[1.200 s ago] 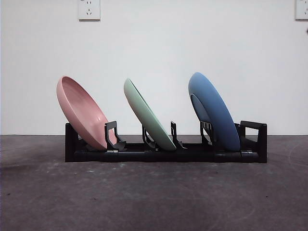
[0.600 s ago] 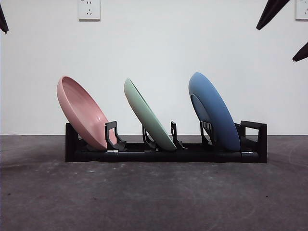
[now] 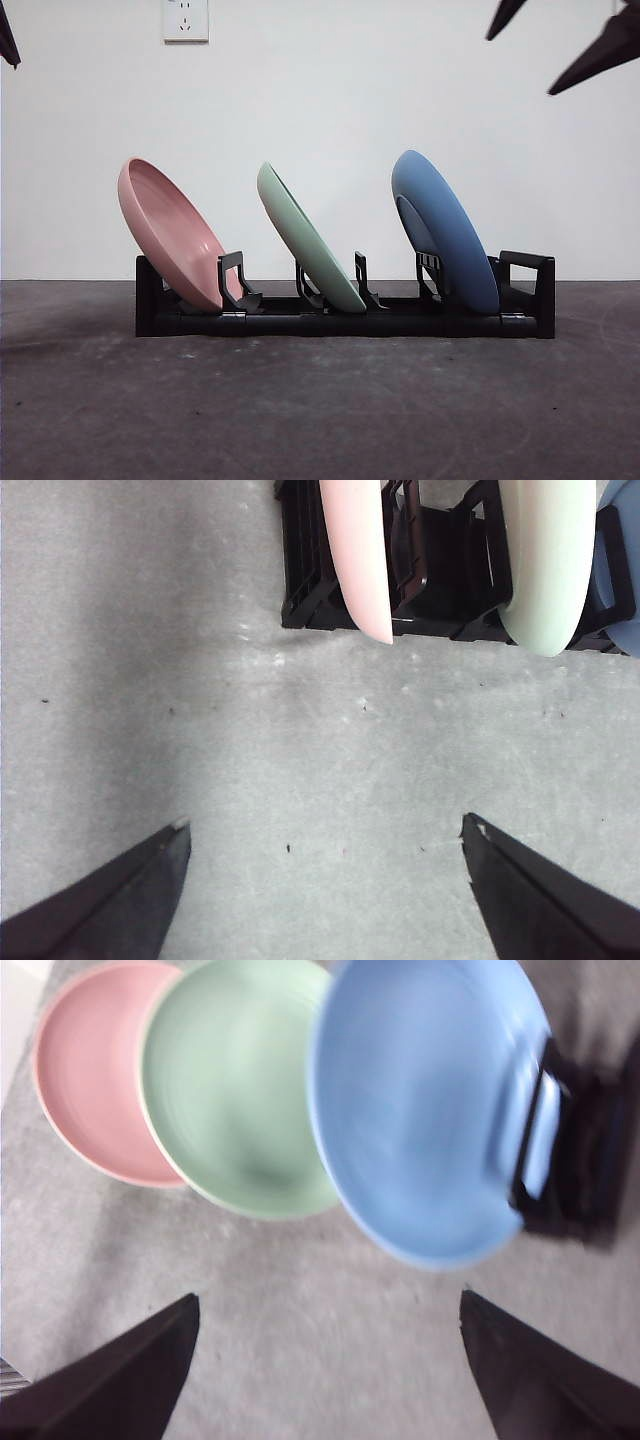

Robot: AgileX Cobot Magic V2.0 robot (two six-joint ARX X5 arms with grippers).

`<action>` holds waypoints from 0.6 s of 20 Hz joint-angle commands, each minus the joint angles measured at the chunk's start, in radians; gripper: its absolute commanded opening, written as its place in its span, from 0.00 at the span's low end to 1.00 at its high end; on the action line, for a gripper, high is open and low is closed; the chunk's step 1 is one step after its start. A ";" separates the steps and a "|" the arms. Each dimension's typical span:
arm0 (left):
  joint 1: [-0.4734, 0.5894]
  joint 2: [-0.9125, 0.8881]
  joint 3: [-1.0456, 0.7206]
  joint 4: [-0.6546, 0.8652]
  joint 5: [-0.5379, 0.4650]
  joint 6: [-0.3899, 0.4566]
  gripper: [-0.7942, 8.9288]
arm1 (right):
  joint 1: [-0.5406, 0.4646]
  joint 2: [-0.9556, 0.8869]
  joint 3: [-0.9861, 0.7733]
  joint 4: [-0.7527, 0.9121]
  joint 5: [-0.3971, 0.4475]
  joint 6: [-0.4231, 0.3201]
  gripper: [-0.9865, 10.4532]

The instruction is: Place the plate

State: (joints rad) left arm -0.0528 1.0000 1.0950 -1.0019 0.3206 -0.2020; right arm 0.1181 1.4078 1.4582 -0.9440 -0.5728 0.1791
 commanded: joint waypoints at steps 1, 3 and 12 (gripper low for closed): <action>0.000 0.005 0.023 0.010 0.006 0.000 0.53 | 0.029 0.079 0.100 0.003 -0.004 -0.011 0.44; 0.000 0.005 0.023 0.025 0.006 -0.001 0.53 | 0.055 0.149 0.174 0.001 -0.004 -0.012 0.41; 0.000 0.005 0.023 0.083 0.006 -0.001 0.53 | 0.136 0.413 0.341 0.019 -0.003 -0.011 0.37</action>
State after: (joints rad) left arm -0.0528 1.0004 1.0950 -0.9314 0.3206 -0.2020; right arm 0.2489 1.8065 1.7687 -0.9340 -0.5732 0.1791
